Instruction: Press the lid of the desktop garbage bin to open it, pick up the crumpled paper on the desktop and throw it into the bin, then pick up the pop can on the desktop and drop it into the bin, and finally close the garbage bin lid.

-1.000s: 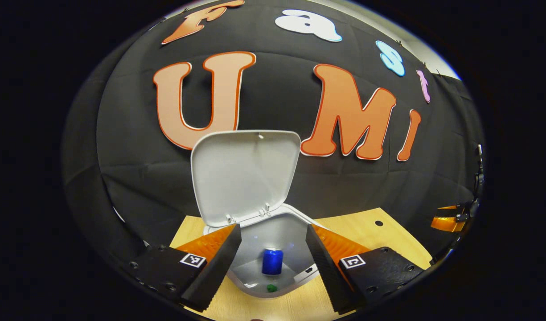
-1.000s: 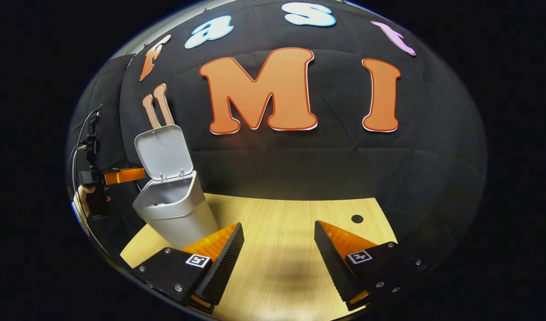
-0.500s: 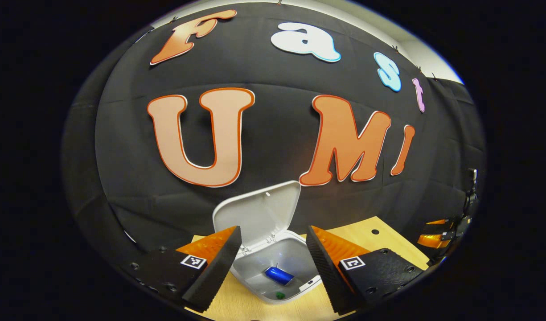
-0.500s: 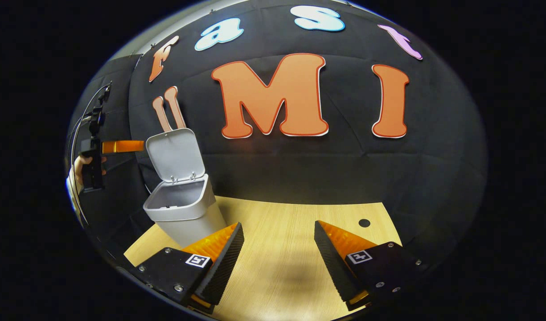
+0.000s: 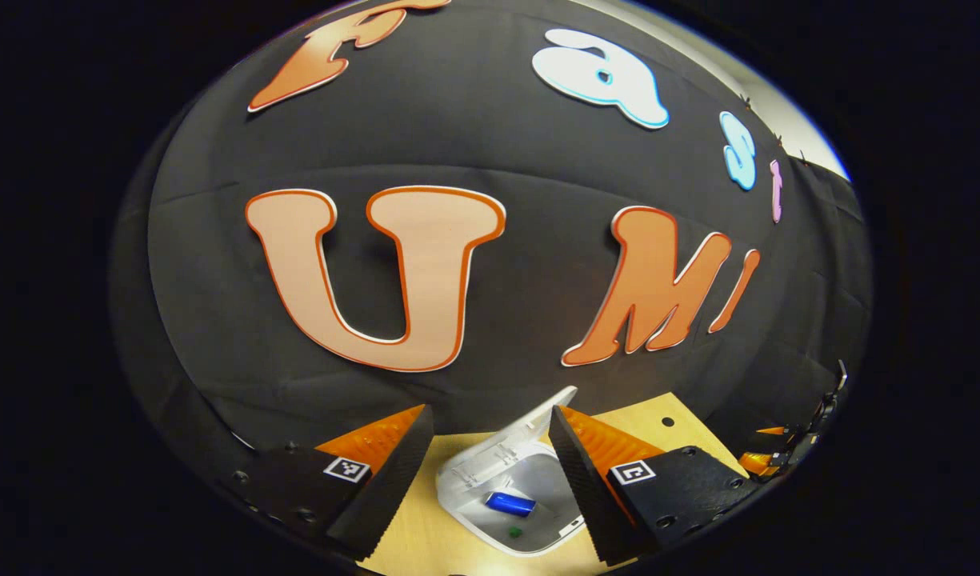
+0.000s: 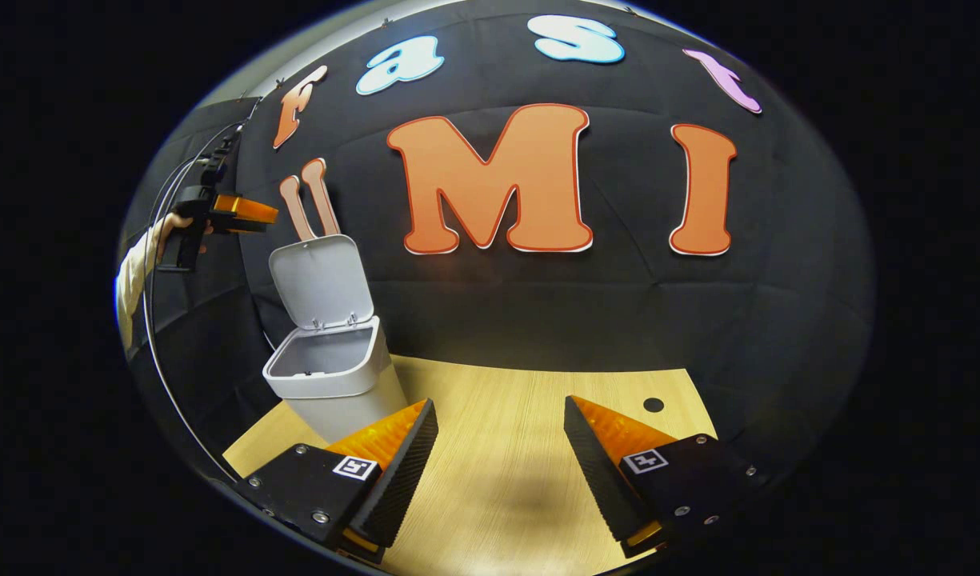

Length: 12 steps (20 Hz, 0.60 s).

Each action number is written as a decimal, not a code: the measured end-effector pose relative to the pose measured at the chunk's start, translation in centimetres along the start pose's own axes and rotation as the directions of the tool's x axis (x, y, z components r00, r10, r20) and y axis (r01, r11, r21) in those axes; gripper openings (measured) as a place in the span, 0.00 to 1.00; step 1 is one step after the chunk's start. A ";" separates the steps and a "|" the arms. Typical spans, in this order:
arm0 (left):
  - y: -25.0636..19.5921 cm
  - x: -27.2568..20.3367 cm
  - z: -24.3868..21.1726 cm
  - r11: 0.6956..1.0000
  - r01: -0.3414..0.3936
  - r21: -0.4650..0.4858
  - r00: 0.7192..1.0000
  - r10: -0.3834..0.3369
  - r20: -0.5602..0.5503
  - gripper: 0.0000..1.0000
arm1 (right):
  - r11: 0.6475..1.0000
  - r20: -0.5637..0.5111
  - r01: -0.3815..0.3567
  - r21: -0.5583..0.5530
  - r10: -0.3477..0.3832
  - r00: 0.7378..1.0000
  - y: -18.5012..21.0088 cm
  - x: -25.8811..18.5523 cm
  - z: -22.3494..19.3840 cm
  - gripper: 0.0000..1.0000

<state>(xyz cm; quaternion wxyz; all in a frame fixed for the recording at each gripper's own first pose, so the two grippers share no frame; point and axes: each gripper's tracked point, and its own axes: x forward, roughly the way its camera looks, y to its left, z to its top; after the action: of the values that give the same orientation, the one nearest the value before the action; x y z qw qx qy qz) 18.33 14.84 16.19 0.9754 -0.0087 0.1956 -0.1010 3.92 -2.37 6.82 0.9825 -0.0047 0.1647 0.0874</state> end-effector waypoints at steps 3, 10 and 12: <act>2.3 2.5 0.2 0.996 -0.064 0.054 0.996 0.067 -0.060 0.93 | 1.000 0.000 0.008 0.003 -0.008 1.000 -0.5 0.0 -0.2 0.96; 1.6 6.0 -2.1 0.996 -0.058 0.062 0.982 0.067 -0.175 0.93 | 0.999 -0.015 0.024 0.023 -0.023 1.000 -1.4 -0.1 -1.1 0.96; 2.0 6.5 -2.6 0.994 -0.072 0.081 0.979 0.086 -0.182 0.94 | 0.999 -0.021 0.031 0.027 -0.031 0.999 -1.7 -0.2 -1.5 0.95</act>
<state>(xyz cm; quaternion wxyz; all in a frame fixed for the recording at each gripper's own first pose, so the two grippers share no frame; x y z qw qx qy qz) 23.57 15.51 11.19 0.9558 0.0446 0.2820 -0.0697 3.61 -4.17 5.46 0.9819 0.0051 0.1758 0.0700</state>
